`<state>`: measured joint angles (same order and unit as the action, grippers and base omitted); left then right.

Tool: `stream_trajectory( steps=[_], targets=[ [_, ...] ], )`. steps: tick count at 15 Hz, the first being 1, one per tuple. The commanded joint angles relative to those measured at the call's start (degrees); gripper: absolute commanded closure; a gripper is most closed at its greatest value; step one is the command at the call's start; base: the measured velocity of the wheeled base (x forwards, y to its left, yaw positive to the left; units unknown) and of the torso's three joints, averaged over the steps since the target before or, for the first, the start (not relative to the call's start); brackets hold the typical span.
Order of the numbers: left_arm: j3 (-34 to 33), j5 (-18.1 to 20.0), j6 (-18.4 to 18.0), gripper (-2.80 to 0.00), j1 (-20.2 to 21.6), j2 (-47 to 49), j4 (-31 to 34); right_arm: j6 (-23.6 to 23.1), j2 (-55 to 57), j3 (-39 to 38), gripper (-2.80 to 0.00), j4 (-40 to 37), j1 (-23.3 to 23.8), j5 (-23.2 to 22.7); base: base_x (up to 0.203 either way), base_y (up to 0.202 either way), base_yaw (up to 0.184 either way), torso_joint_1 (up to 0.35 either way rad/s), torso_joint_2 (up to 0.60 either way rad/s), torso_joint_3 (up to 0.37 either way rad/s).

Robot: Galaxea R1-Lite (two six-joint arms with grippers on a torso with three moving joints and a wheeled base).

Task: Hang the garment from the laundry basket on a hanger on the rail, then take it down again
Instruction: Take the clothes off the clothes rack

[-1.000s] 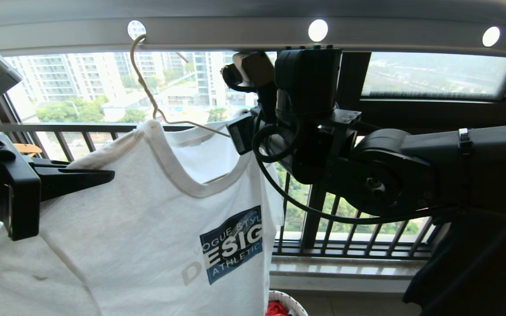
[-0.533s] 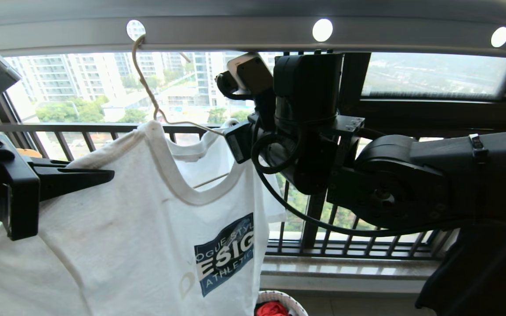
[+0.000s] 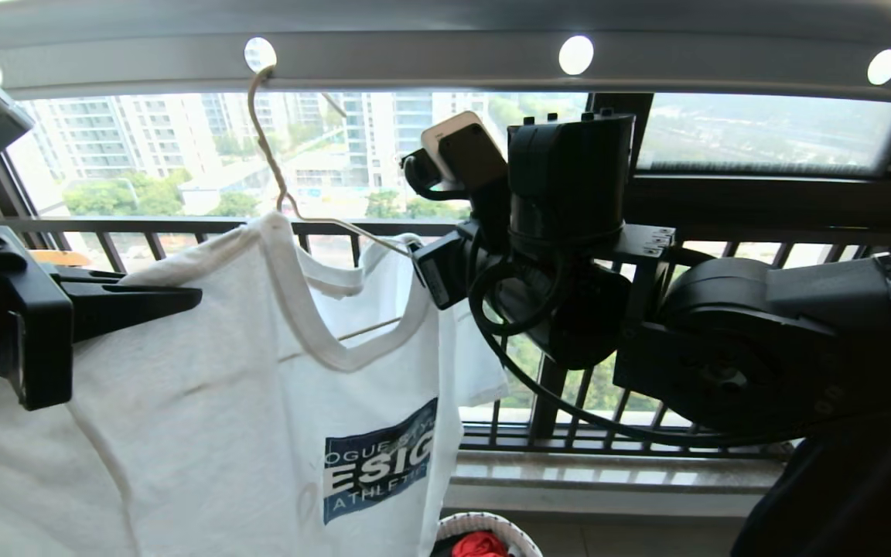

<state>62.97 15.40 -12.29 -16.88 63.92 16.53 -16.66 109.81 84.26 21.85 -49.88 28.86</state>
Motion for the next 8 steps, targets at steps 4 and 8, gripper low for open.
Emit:
stream_trajectory(
  steps=[4, 8],
  targets=[
    [-1.6, -0.1, -0.1, 0.00, 0.0, 0.2, -2.3, 0.8, -4.9, -6.1, -2.80, 0.1, 0.0, 0.1, 0.000, 0.000, 0.000, 0.000, 0.00, 0.000],
    [-1.8, 0.1, -0.2, 0.00, 0.0, 0.2, -2.3, 2.5, -6.9, -9.1, -2.80, 0.1, 0.0, -0.1, 0.000, 0.000, 0.000, 0.000, 0.00, 0.000]
  ],
)
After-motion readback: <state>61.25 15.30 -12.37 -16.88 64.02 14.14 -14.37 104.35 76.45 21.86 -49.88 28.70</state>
